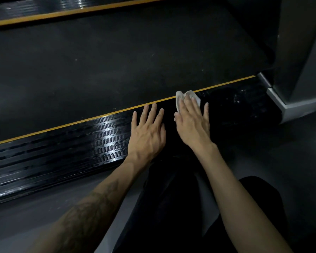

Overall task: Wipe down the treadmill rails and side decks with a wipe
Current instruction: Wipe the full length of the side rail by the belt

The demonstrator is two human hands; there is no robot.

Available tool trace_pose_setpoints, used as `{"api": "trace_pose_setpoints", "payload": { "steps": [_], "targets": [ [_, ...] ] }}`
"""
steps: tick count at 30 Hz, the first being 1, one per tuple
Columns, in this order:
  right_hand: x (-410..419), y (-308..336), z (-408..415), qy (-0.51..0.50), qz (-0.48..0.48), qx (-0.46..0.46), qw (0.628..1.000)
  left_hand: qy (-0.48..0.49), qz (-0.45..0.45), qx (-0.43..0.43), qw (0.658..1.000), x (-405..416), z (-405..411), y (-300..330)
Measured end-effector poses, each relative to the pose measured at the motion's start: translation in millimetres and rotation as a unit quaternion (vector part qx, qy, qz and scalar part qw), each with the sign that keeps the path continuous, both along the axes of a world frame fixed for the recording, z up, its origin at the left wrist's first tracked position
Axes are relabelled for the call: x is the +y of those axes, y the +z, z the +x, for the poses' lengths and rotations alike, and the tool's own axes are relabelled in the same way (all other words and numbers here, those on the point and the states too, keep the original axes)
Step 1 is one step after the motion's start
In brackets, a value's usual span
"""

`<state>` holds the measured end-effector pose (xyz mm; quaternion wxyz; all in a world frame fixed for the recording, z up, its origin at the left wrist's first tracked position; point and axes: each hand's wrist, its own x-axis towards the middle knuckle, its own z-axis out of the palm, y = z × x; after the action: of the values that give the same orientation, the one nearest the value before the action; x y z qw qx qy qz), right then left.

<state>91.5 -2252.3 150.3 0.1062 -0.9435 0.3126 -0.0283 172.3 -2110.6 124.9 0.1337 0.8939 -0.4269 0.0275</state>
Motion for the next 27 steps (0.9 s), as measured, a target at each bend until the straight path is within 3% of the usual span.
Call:
{"api": "trace_pose_setpoints", "payload": {
  "steps": [6,12,18,23,27],
  "targets": [
    [-2.4,1.5,7.8,0.042,0.006,0.005,0.999,0.012,-0.004,0.005,1.0,-1.5,-1.9,2.0],
    [1.2,3.2,-2.6,-0.026,0.006,0.033,0.999,0.018,-0.009,0.005,1.0,-3.1,-3.0,4.8],
    [-13.1,3.2,5.7,0.045,0.008,0.016,0.999,0.021,-0.003,0.001,1.0,-6.1,-3.9,5.7],
    [-11.3,1.2,-6.1,-0.02,-0.012,0.039,0.999,0.022,0.012,0.003,1.0,-7.9,-3.4,6.4],
    [-0.7,0.9,-1.0,0.003,0.001,0.035,0.999,0.023,0.007,0.002,1.0,-10.0,-5.1,5.8]
  ]
}}
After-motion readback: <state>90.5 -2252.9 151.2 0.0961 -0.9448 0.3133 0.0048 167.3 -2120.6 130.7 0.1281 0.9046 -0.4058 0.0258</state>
